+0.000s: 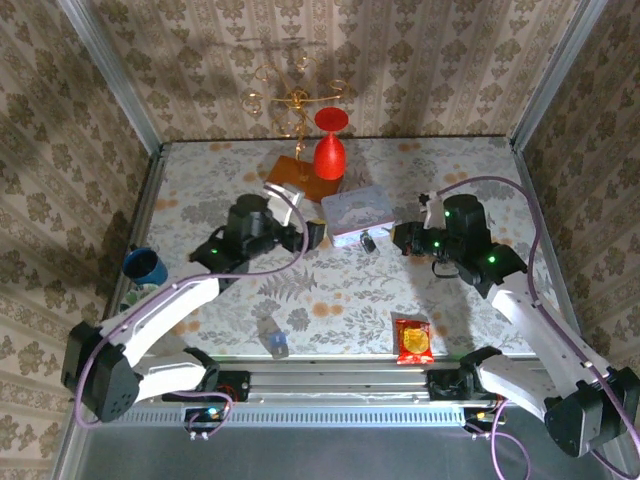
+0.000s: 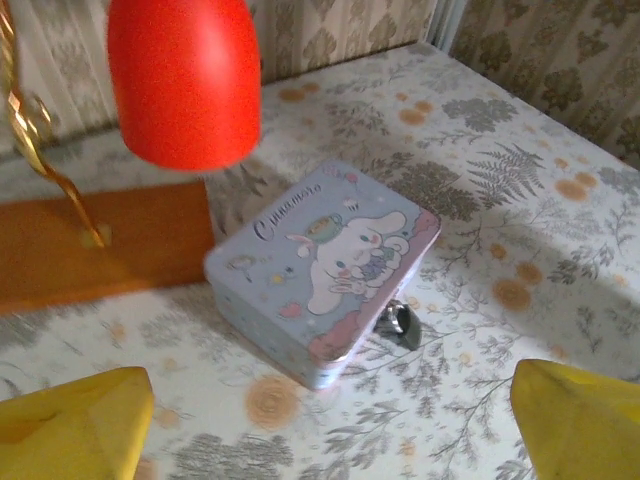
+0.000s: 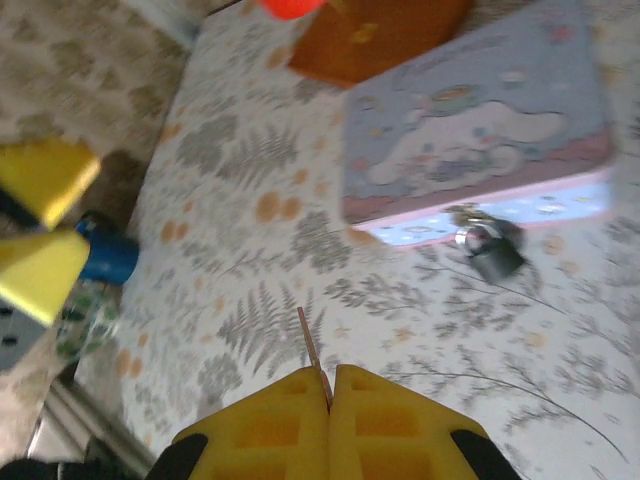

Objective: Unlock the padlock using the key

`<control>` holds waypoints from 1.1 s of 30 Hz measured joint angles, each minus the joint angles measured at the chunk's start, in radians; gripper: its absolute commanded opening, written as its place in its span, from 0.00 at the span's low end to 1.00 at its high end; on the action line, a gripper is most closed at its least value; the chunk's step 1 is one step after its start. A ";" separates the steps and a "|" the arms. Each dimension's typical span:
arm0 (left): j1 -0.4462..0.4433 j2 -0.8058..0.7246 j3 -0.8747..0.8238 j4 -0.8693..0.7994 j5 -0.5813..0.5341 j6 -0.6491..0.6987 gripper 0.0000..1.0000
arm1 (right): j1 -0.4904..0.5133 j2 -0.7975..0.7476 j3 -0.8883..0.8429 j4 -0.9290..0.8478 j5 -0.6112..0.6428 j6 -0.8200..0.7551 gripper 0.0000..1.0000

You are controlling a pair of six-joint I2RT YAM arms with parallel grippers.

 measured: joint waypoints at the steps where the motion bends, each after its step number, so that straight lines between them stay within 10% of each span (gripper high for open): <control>1: -0.023 0.026 -0.003 0.012 -0.027 -0.042 0.86 | -0.019 -0.002 -0.009 -0.002 0.007 0.011 0.00; 15: -0.342 0.576 0.355 -0.189 -0.590 -0.614 0.81 | -0.246 -0.027 -0.087 -0.069 0.100 0.054 0.00; 33: -0.398 1.047 0.910 -0.573 -0.727 -0.859 0.72 | -0.350 -0.098 -0.126 -0.108 0.115 0.027 0.00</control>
